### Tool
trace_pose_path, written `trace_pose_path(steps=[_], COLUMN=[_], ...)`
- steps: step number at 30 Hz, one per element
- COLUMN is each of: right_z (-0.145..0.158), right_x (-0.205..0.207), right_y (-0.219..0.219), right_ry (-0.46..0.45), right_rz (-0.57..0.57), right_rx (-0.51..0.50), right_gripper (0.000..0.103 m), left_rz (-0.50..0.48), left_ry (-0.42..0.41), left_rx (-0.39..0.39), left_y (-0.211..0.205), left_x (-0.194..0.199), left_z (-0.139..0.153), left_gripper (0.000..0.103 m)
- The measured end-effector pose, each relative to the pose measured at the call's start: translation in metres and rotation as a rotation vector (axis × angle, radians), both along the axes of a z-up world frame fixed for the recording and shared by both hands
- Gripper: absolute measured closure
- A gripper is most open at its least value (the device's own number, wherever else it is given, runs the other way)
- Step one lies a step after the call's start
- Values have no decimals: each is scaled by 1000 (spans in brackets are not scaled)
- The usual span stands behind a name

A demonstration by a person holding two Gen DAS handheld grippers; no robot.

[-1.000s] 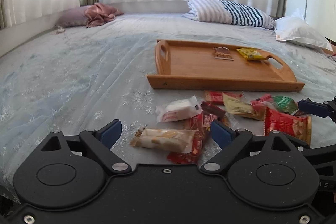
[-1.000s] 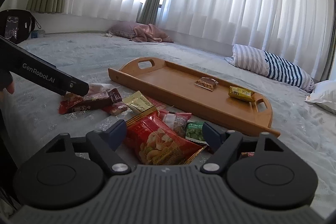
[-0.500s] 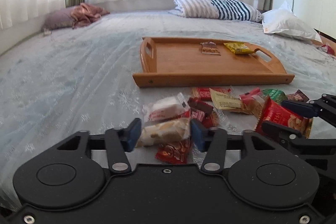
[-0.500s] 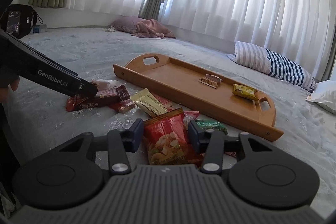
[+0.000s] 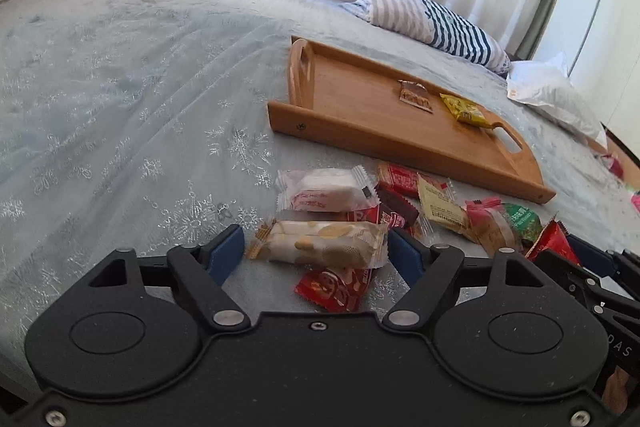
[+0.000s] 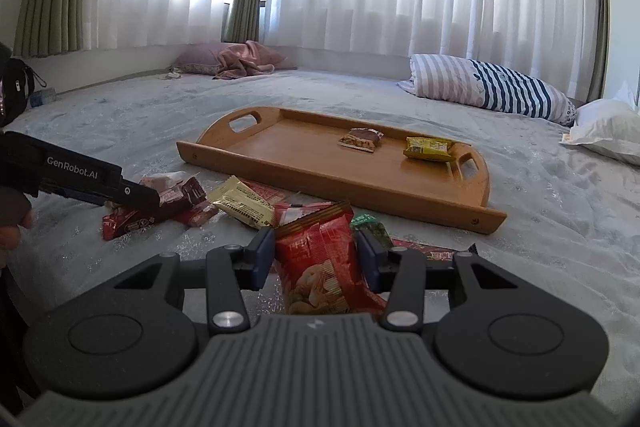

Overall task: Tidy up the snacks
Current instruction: 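Grasp the white wafer bar with the left tool while the right tool grasps the red chip bag, then carry the wafer bar with the left tool while the right tool carries the red chip bag onto the tray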

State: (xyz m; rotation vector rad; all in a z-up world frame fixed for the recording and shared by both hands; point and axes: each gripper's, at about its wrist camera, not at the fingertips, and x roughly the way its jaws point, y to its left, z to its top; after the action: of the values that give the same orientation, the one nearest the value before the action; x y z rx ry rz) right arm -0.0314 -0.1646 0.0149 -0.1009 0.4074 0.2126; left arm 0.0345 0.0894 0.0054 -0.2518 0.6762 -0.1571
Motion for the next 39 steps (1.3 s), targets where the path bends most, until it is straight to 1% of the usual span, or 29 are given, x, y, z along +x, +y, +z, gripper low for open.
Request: trace_pose_path(steps=[1,2,4,5,9,11,15,21,24,27,31,34,39], right_z=[1,2,6,7,15,17,21,30,37,45,55,58,58], right_x=[0,-1,-2,-2,-1,1,10,27,43,63,93,118,164], right_y=[-1,-2,-5,-6,-10,-13,-21,-38,-47,-59,-72,-80,-97], right_ry=[-2,-6,-20,-27,-39,-33,-16,-9,-3,24,61,93,193], right_rz=[-11,-24,-47,-55,-81,-92,-131,-212,-234,-243,-256,-261,-269], right_rx=[11,21,36,41,62,82,126,185,208,256,292,303,360], right_gripper=[54,55,56,57,57,58,58,58,58,58,58,58,59], left_rz=[-9,-15,-17,-25,-48,-59,-87,-116,-138,-162,-191,-198,-207], left_ry=[-1,-5,-8,-16,-75,-106,-145,-192,-218,-239,-240,-215,-172], left_rx=[2,-3,9,22,103,129,153,202,229,233,229,230,248], left_y=[-2,-3,-8,-12,-28,-35,-47,-67,-81,-93,-109,-122,-145], left_x=[-1,-2,-5,-6,-14,-17,-15,0,12,27,51,74,114], left_z=[2,5,10,11,22,29,42,59,69,77,85,88,84], left_gripper=[44,55,57,60,60,60,60,60,60,60,60,60,60])
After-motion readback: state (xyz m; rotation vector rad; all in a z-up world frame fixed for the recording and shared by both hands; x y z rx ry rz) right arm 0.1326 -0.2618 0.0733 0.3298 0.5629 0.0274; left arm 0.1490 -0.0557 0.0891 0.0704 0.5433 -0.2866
